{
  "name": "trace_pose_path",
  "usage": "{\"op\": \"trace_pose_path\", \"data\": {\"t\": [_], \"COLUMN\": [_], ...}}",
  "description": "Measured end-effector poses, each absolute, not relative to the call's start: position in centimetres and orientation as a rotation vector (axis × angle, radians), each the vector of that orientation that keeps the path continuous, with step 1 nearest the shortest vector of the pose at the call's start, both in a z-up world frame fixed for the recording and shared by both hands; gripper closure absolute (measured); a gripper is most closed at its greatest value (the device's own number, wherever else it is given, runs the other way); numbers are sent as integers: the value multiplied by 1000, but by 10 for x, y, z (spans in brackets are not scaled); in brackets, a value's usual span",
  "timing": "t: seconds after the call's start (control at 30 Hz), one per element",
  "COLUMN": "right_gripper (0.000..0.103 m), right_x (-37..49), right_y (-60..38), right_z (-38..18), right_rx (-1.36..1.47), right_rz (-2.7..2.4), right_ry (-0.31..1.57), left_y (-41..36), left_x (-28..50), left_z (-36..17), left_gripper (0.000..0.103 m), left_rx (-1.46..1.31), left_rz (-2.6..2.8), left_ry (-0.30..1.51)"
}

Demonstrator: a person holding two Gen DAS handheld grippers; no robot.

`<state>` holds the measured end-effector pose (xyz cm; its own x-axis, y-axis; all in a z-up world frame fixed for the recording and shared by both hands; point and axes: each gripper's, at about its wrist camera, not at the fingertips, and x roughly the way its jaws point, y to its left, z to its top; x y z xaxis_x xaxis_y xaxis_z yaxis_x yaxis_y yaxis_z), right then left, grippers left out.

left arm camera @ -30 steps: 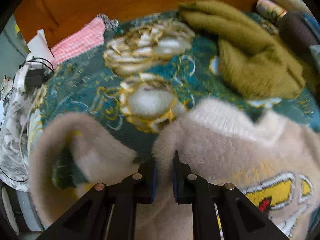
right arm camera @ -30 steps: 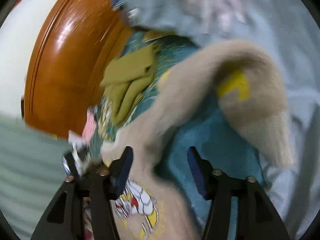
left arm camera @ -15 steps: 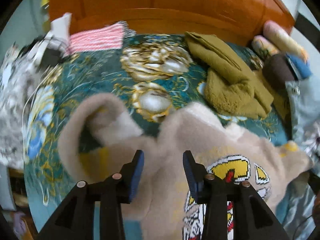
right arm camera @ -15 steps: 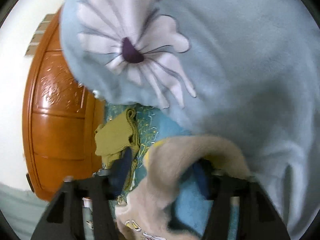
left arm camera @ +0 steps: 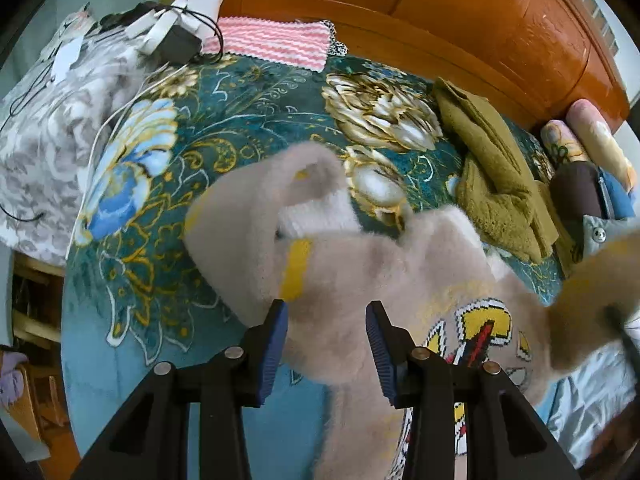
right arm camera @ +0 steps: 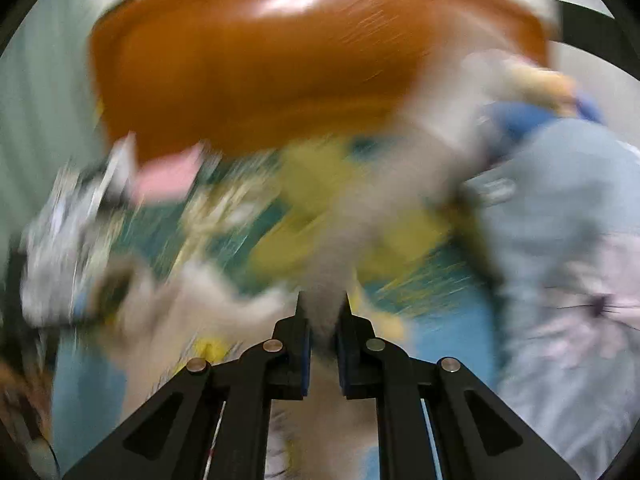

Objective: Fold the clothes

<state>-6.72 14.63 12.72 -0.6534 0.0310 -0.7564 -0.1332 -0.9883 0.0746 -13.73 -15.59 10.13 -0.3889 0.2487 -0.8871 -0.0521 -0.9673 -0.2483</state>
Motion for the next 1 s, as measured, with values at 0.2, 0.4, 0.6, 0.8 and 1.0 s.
{"op": "trace_pose_path", "data": {"t": [0.2,0.4,0.6,0.8,1.0], "right_gripper": [88,53,42,42,42], "right_x": [-67,-45,-6,38,49], "right_y": [111,116,155,187,194], "right_z": [80,90,88,73,74], "right_rx": [-1491,-1543,-1482,-1432,-1395], "right_rz": [2716,2789,2694,2544,2538], "right_ry": [174,247,590,888,945], "left_y": [-171,-152,-122,-102,-137], "left_x": [-135,-156,-190,-240,-235], "left_z": [104,120,129,71,84], "left_gripper": [51,45,36,39,92], "left_rx": [-1640,-1561,-1456,-1695,-1702], "left_rz": [2549,2646,2720,2609,2724], "left_ry": [-223,5,334,652,259]}}
